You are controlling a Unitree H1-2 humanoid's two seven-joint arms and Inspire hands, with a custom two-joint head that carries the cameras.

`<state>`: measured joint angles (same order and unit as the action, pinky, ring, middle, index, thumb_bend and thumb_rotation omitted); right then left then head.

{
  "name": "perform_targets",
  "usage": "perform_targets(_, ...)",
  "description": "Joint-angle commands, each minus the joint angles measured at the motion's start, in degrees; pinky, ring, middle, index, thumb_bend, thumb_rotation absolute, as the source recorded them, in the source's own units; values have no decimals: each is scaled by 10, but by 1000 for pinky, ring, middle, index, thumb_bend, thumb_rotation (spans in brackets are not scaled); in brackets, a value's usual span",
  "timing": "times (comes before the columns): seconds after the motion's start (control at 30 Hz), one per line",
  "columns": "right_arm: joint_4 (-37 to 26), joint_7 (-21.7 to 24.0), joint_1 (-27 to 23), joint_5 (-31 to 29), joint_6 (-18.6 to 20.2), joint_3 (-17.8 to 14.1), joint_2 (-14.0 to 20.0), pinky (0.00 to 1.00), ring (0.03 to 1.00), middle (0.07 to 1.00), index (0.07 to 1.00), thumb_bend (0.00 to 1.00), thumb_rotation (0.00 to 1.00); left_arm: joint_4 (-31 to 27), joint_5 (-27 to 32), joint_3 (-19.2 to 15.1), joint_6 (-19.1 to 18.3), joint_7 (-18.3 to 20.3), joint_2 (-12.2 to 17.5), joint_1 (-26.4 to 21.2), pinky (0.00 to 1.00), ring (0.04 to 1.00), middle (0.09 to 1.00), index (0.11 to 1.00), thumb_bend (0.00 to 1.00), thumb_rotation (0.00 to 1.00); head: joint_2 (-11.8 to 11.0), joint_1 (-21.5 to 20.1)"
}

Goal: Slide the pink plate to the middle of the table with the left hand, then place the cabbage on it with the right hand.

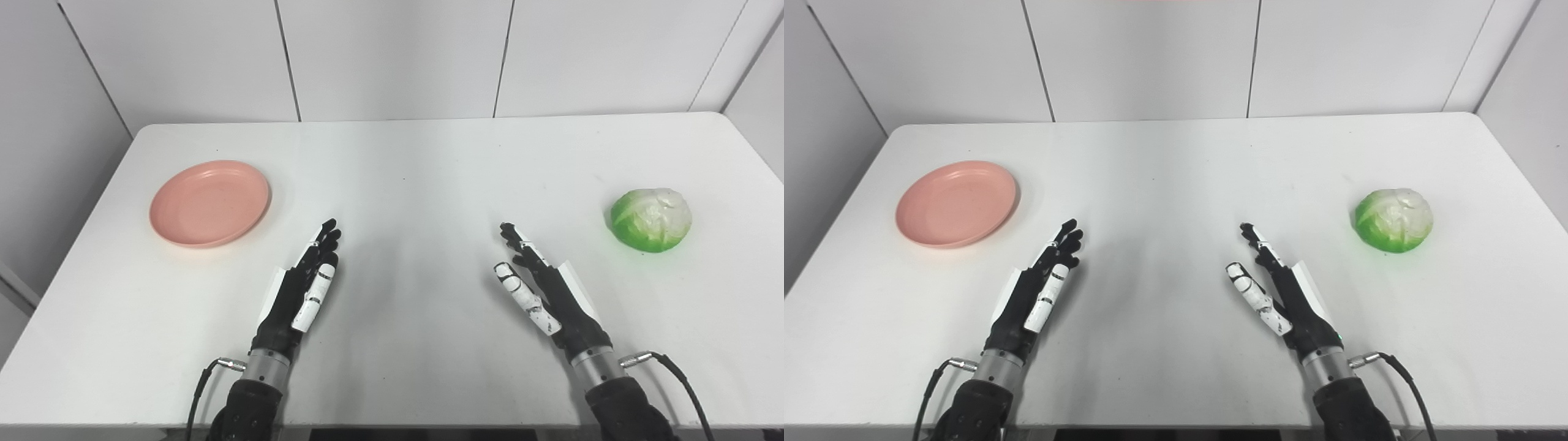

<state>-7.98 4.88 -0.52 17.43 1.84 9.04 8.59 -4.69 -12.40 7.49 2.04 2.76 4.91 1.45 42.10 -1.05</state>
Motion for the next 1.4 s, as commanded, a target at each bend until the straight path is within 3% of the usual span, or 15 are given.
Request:
perform_targets(0.0, -3, -2, -8, 1, -19, 1, 3, 891, 928, 930, 932, 203, 1000, 7, -2, 2, 5, 2, 3, -6, 872, 921, 927, 911, 363, 1000, 1, 1)
perform_targets(0.83, -5, 0, -9, 0, -15, 2, 5, 890, 929, 930, 932, 205, 1000, -3, 0, 2, -5, 5, 2, -6, 883, 928, 932, 921, 347, 1000, 1, 10)
perform_targets(1.0, 0, 2, -8, -2, -22, -1, 15, 894, 931, 931, 931, 216, 1000, 19, -13, 8, 19, -10, -7, -9, 862, 917, 922, 908, 341, 1000, -16, 72)
perform_targets(1.17, 12, 4, -6, -25, -49, -11, 29, 890, 928, 930, 928, 207, 1000, 67, -31, 18, 49, -26, -18, -19, 872, 922, 925, 913, 382, 1000, -52, 146)
perform_targets(1.27, 16, 7, -4, -38, -58, -16, 33, 896, 929, 930, 927, 184, 1000, 90, -35, 19, 55, -32, -27, -24, 887, 927, 927, 920, 420, 1000, -63, 163)
perform_targets(1.37, 21, 10, -4, -50, -71, -18, 36, 891, 929, 934, 926, 175, 1000, 120, -39, 20, 66, -41, -37, -31, 898, 929, 927, 923, 407, 1000, -89, 200)
